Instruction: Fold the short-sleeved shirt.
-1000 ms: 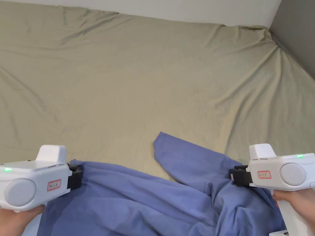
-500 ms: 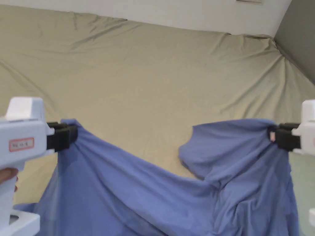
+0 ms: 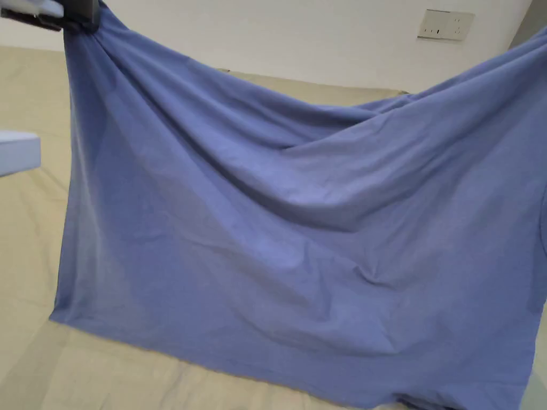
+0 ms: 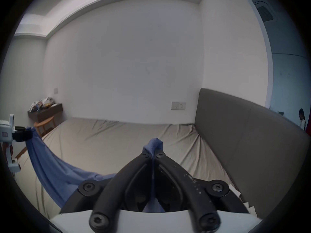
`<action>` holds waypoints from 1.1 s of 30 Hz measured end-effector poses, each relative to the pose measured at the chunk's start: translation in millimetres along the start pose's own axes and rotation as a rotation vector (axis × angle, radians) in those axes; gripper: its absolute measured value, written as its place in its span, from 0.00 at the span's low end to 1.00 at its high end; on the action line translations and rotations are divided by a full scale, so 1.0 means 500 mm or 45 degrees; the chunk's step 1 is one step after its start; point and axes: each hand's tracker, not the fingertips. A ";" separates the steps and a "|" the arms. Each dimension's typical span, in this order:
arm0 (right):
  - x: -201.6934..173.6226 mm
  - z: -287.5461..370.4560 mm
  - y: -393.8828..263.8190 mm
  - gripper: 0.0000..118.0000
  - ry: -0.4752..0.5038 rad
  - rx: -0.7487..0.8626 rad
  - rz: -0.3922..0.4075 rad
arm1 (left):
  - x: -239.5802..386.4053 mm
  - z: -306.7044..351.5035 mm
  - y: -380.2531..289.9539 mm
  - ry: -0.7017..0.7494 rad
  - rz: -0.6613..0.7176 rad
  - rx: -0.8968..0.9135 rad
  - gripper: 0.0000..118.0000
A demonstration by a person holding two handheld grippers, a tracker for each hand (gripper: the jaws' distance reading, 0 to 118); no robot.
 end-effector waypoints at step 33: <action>-0.053 -0.096 -0.230 0.03 0.045 -0.077 -0.057 | 0.015 -0.148 -0.298 0.019 0.264 -0.223 0.06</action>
